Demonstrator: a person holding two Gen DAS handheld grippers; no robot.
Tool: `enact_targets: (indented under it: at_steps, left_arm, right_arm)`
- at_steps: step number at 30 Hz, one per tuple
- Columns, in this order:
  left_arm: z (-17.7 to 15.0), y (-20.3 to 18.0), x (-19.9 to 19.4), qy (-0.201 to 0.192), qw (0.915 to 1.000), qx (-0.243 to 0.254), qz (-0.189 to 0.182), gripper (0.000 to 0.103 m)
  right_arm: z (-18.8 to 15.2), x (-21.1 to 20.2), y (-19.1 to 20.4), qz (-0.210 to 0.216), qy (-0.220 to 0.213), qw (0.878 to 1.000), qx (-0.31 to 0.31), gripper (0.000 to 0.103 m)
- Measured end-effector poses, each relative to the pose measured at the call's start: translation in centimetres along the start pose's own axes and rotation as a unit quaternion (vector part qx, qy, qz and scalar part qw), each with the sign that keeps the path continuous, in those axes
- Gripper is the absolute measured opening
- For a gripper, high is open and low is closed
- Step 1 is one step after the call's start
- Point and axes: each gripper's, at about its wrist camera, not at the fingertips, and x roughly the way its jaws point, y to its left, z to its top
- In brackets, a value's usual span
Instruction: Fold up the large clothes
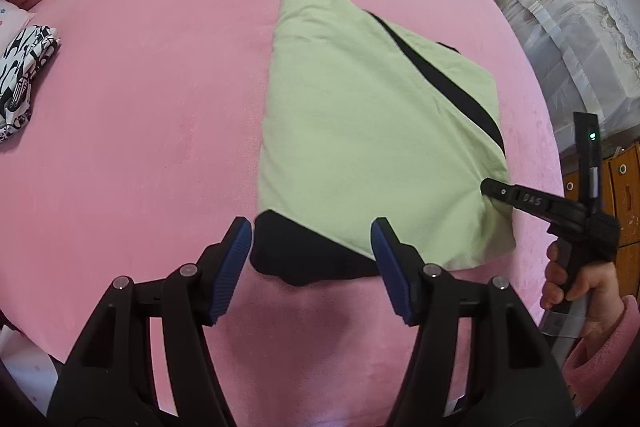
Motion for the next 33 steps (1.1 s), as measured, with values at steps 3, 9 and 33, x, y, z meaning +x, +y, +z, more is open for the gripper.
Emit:
enact_targets:
  at_steps: [3, 9, 33]
  left_arm:
    - [0.4, 0.3, 1.1, 0.016, 0.9998, -0.004, 0.011, 0.059]
    - [1.0, -0.1, 1.9, 0.025, 0.9991, -0.012, -0.032, 0.059]
    - [-1.3, 0.7, 10.2, 0.091, 0.9957, -0.017, -0.008, 0.001]
  right_arm:
    - [0.2, 1.1, 0.1, -0.004, 0.01, 1.0, 0.003, 0.003]
    - [-0.2, -3.2, -1.2, 0.007, -0.056, 0.998, 0.021, 0.045]
    - [-8.7, 2.2, 3.5, 0.02, 0.015, 0.995, -0.095, 0.0]
